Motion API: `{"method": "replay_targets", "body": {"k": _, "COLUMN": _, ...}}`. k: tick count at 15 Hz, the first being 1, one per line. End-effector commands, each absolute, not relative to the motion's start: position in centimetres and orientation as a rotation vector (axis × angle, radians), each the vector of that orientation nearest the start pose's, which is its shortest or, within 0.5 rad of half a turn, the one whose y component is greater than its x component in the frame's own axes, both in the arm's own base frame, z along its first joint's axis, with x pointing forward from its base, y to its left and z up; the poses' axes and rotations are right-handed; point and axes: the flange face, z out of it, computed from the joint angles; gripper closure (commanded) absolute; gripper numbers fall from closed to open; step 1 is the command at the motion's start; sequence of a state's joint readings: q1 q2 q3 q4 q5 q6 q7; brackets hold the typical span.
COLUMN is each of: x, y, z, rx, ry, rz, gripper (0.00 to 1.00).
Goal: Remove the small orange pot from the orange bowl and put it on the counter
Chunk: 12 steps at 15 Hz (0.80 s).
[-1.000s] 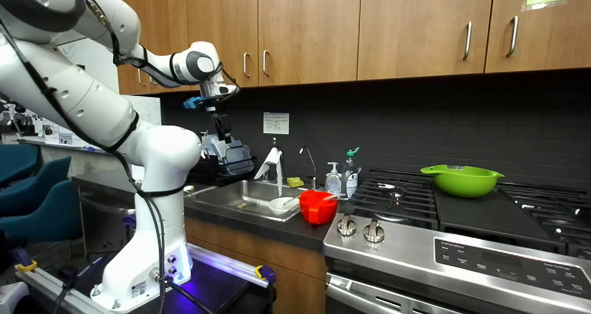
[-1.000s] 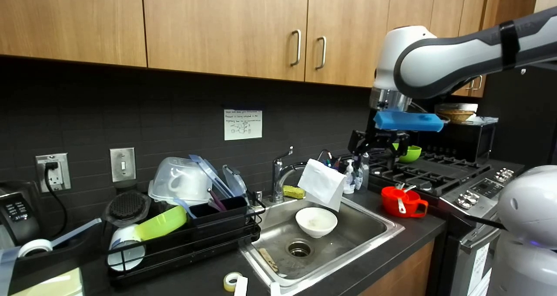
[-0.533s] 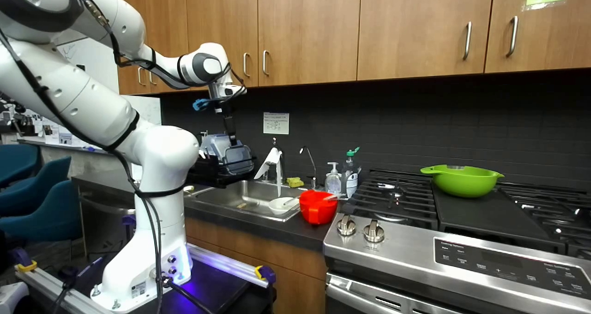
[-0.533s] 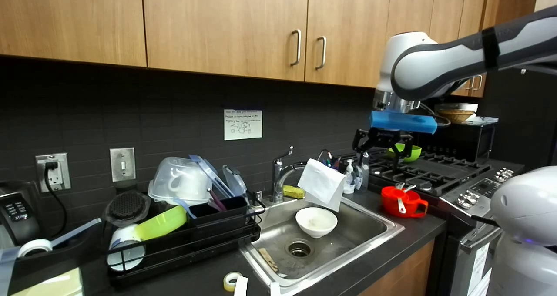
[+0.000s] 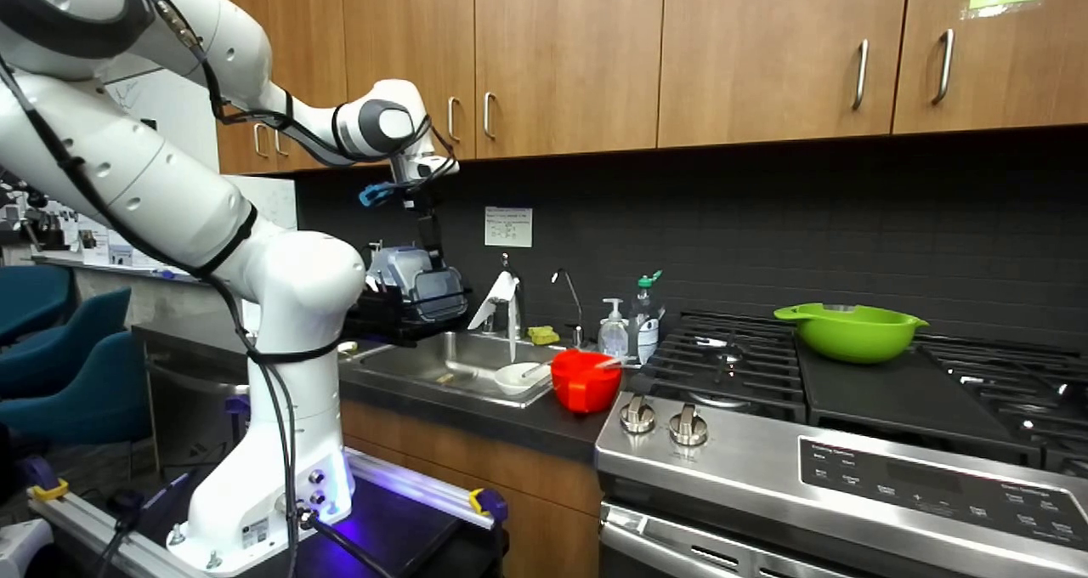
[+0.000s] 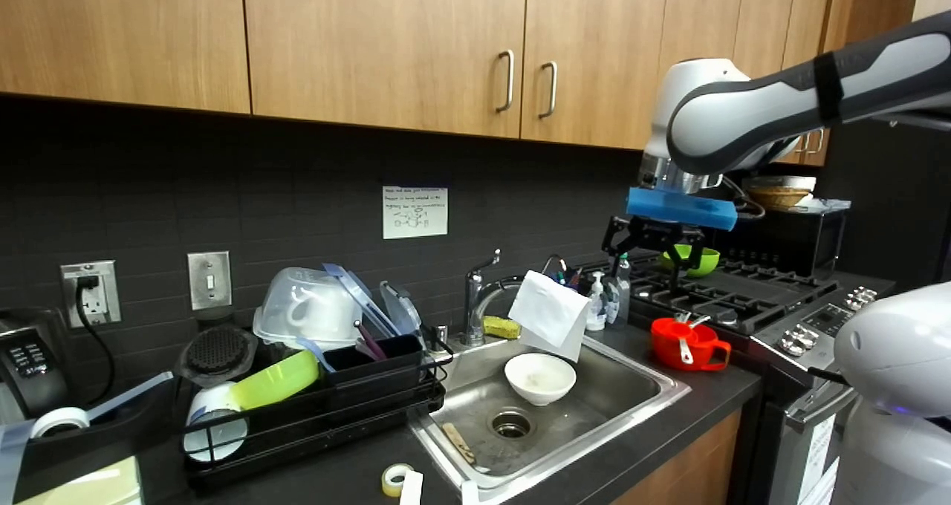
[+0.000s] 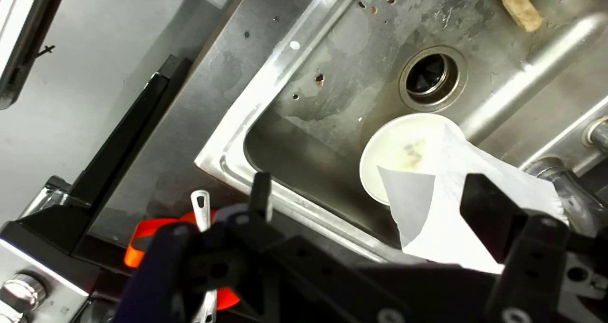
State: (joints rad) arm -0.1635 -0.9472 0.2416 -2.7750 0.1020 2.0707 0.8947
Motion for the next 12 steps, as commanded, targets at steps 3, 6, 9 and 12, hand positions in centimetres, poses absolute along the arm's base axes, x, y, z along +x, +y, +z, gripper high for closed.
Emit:
{"method": "replay_targets", "body": {"k": 3, "x": 30.4, "y": 1.0, "z": 47.4, "rx": -2.772, "ry": 1.414, "rz": -0.392, "gripper": 0.0}}
{"method": "replay_targets", "body": {"k": 6, "x": 30.1, "y": -1.6, "z": 47.4, "rx": -2.761, "ry": 1.445, "rz": -0.357, "gripper": 0.0}}
{"method": "replay_targets", "body": {"k": 9, "x": 29.7, "y": -4.5, "z": 47.4, "rx": -2.725, "ry": 1.5, "rz": -0.344, "gripper": 0.0}}
{"method": "replay_targets", "body": {"k": 12, "x": 30.2, "y": -6.0, "z": 46.8, "rx": -2.685, "ry": 1.543, "rz": -0.319, "gripper": 0.0}}
